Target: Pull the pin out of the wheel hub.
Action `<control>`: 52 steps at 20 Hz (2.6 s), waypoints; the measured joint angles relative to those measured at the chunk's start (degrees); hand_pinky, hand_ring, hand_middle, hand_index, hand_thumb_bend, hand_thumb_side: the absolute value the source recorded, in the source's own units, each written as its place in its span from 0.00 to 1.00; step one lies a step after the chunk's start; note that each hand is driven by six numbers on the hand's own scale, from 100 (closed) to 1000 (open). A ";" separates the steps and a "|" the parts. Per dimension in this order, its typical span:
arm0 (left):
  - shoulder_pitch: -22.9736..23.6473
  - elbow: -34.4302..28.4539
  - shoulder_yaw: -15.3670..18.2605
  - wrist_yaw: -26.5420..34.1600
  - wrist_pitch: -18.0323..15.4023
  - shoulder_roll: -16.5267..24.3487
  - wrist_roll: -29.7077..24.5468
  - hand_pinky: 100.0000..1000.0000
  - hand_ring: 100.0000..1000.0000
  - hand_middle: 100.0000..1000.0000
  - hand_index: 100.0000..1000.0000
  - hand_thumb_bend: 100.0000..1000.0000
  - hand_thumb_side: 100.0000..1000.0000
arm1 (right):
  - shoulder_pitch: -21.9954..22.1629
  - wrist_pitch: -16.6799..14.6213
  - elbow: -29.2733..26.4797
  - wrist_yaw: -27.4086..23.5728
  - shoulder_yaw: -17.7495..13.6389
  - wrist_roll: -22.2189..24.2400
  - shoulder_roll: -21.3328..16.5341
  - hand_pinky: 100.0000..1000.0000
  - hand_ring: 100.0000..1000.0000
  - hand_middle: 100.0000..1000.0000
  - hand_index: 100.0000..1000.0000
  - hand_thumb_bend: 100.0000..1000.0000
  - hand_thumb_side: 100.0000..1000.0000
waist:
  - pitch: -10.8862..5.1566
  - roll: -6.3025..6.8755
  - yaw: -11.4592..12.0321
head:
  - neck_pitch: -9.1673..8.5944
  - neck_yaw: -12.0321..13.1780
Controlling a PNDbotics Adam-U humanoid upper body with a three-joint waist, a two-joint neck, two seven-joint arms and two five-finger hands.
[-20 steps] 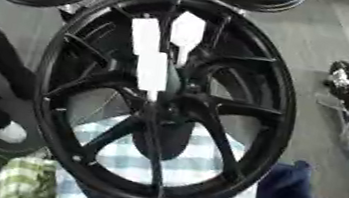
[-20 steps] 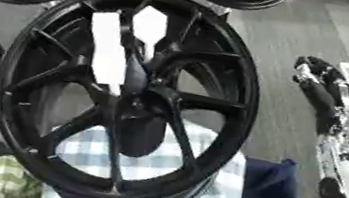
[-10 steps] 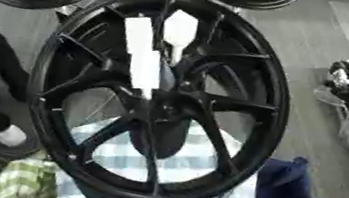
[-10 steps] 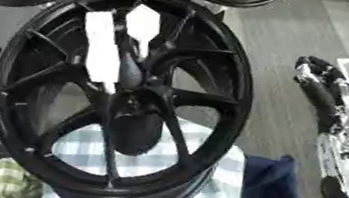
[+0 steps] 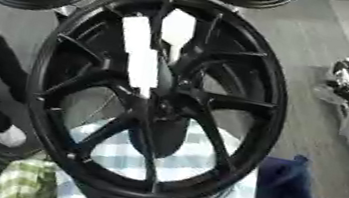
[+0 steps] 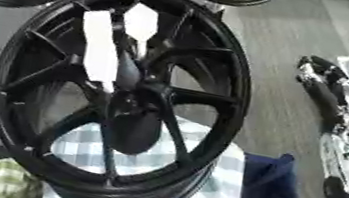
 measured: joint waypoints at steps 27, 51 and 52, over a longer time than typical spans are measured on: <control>-18.53 40.84 -1.47 -25.33 -7.43 -19.04 -31.19 0.89 0.80 0.76 0.81 0.64 0.41 | 0.52 0.41 0.96 -0.09 0.28 0.44 -0.28 0.87 0.69 0.71 0.80 0.09 0.37 | -0.74 -0.10 0.39 | 0.54 -0.40; -19.78 44.80 -0.58 -28.18 -19.01 -22.03 -37.33 0.91 0.80 0.75 0.81 0.70 0.57 | 0.62 0.75 1.38 -0.11 0.58 0.74 -0.24 0.87 0.68 0.71 0.80 0.08 0.37 | -0.74 0.16 0.42 | 0.55 -0.26; -19.78 44.15 -1.01 -28.28 -18.76 -22.02 -37.34 0.91 0.80 0.75 0.81 0.69 0.55 | 0.70 0.76 1.44 -0.11 0.58 0.75 -0.23 0.87 0.68 0.71 0.80 0.08 0.37 | -0.74 0.20 0.41 | 0.55 -0.27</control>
